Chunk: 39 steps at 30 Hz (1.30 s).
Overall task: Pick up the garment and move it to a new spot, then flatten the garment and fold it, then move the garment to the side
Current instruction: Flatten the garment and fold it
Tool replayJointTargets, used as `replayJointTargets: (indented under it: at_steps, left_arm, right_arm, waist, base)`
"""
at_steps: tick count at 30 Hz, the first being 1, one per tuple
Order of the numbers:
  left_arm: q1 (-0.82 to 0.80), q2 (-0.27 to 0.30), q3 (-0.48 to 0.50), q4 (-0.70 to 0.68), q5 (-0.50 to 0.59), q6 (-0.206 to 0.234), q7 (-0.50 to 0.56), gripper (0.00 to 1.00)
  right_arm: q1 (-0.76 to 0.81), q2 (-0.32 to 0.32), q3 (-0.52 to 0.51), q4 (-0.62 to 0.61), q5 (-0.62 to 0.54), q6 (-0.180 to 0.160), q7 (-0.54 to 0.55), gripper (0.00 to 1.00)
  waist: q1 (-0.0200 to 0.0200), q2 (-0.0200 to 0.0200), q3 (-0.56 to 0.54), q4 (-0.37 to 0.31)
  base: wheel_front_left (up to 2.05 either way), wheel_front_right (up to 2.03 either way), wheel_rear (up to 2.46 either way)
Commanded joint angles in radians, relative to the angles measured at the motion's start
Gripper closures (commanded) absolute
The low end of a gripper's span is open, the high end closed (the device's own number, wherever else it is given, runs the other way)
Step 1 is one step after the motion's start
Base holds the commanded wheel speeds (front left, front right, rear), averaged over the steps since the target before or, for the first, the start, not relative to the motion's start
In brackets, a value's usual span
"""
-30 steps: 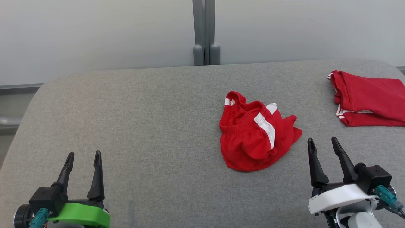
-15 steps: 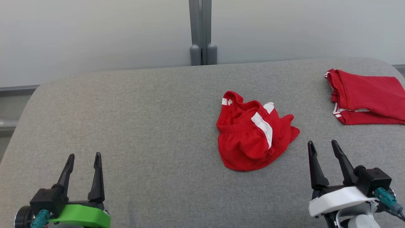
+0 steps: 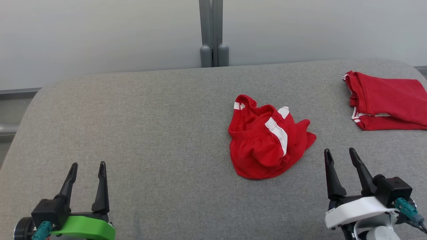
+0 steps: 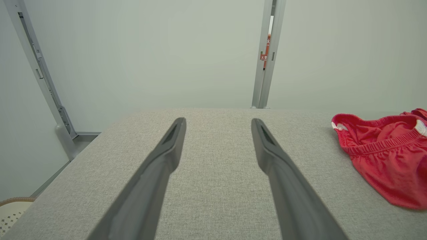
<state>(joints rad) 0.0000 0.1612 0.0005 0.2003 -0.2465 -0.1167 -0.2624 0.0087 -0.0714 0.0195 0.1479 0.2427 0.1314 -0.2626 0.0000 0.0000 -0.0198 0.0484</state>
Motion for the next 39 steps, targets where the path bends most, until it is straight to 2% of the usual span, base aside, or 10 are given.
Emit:
replayJointTargets:
  at_steps: [1,39]
  left_arm:
    - [0.003,-0.003,0.006,0.002,0.004,-0.005,-0.003,0.00]
    - [0.001,-0.006,0.023,0.011,0.025,-0.015,-0.003,0.00]
  right_arm:
    - [0.007,0.000,-0.003,0.002,-0.005,-0.002,-0.003,0.00]
    - [0.012,0.004,-0.003,0.003,-0.009,-0.002,-0.003,0.00]
  waist:
    - [0.0000,0.0000,0.000,0.000]
    - [0.0000,0.0000,0.001,0.002]
  base:
    - [0.00,0.00,0.00]
    - [0.00,0.00,0.00]
